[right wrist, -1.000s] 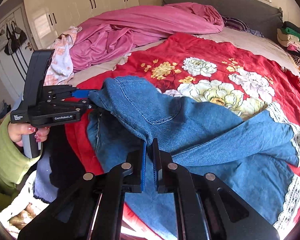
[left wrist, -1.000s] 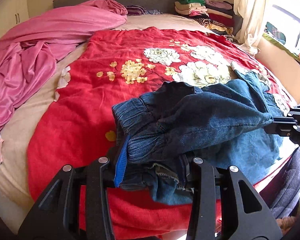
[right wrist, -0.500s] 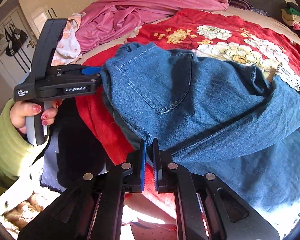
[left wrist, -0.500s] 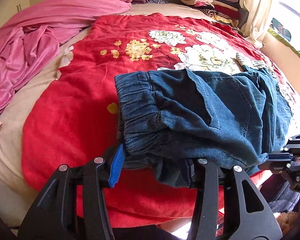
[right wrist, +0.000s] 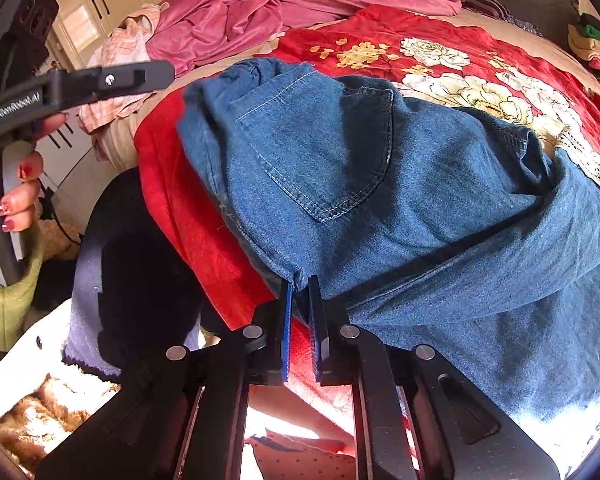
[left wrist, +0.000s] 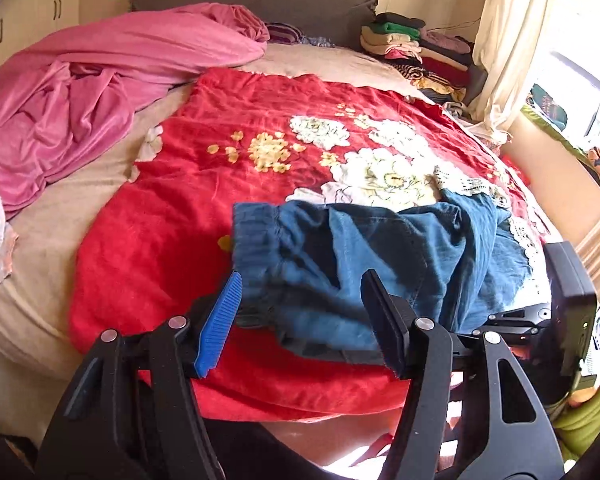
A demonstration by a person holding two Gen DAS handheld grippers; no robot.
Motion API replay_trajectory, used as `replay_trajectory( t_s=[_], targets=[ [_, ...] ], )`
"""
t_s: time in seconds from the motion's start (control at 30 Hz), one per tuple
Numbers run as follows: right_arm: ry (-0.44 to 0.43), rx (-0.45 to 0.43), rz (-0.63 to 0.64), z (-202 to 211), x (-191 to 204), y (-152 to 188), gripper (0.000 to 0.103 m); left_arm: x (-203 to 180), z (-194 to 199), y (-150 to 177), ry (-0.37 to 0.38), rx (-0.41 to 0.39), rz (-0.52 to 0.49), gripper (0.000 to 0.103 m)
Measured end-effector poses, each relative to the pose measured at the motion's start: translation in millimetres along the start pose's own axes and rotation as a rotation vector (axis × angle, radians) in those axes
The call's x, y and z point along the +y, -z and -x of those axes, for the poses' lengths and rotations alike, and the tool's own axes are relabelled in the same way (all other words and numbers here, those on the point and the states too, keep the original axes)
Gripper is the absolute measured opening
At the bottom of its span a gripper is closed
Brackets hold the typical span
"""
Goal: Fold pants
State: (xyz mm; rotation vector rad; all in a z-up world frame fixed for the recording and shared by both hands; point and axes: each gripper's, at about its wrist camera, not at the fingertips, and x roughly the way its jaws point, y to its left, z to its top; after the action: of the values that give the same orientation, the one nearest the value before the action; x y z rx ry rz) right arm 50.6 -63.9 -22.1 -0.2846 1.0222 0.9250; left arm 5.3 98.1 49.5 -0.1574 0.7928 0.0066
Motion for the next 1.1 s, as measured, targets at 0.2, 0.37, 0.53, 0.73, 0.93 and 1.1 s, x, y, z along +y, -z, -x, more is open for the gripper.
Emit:
replay_trajectory(
  t_s=[0.2,0.37,0.53,0.73,0.93,1.1],
  targets=[
    [0.035,-0.048,-0.011,20.5,0.8,1.0,0.016,-11.1,-46.2,5.5,-0.036,0.100,-0.046,0.054],
    [0.170,-0.134,0.070,48.2,13.6,-2.1,0.036,-1.3,-79.4,19.6,-0.092,0.162,-0.056,0.054],
    [0.214,-0.122,0.106,37.1,13.9,-10.6,0.038,-0.4,-81.0,20.4,-0.102,0.161,-0.065,0.054],
    [0.227,-0.047,0.116,10.0,13.1,-15.6,0.038,-0.1,-80.9,19.4,-0.099,0.159,-0.065,0.054],
    [0.172,0.005,0.046,-8.2,0.2,-11.3,0.041,0.0,-81.3,19.1,-0.100,0.157,-0.057,0.057],
    [0.099,-0.044,-0.035,10.9,-11.8,-9.2,0.041,0.1,-77.0,16.7,-0.090,0.138,-0.041,0.060]
  ],
)
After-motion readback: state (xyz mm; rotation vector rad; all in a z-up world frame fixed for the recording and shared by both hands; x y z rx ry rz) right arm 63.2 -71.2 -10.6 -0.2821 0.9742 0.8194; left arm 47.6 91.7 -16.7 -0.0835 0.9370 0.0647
